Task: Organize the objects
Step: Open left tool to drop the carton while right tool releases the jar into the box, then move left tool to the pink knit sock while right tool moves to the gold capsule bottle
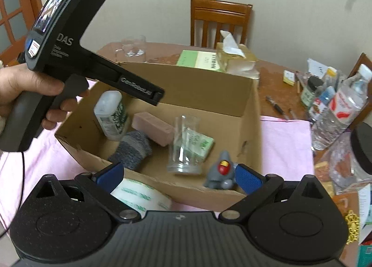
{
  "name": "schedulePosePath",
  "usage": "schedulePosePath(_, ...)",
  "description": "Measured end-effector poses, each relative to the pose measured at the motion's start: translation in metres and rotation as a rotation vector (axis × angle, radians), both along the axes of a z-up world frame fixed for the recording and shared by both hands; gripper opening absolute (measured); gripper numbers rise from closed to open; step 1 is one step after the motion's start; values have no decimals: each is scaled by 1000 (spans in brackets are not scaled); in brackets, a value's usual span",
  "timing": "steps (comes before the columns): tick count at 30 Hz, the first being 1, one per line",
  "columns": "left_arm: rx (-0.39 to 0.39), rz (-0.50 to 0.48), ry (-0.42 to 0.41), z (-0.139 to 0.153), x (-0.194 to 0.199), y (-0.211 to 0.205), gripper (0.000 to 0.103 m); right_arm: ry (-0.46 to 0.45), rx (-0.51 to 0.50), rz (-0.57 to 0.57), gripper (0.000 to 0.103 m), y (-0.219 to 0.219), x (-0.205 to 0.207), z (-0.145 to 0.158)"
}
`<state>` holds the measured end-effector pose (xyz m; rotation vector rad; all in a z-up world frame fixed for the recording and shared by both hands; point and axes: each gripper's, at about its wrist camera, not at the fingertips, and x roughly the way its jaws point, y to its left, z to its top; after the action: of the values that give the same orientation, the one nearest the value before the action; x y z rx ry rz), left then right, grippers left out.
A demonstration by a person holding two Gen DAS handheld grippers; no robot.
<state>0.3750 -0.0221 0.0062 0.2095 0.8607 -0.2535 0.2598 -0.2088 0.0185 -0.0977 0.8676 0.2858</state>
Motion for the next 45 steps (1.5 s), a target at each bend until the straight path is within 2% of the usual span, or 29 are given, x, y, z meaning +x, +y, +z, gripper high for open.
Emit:
schedulePosePath(11,-7,32,-54,35,-46,15,102,27,10,-7,103,-18,-23,-2)
schedulePosePath(15,-46,47,-68,28,-76,22,102,8,24,-8,103,-22,-38,-5)
schedulePosePath(19,-57,78,-58,17,-111,28,102,-23,30,2,103,-25,-59,-23)
schedulePosePath(21,-74,93,-38,13,-130,33,102,8,58,-2,103,-26,-71,-32)
schedulePosePath(24,-80,101,-34,2,-155,41,102,24,112,54,103,-25,-87,-41)
schedulePosePath(32,-104,152,51,-32,-206,62,102,59,65,160,103,-20,-118,-66)
schedulePosePath(36,-100,154,59,-41,-226,65,102,74,28,250,103,-14,-126,-76)
schedulePosePath(45,-97,110,86,-54,-254,61,102,-12,-171,428,103,13,-133,-100)
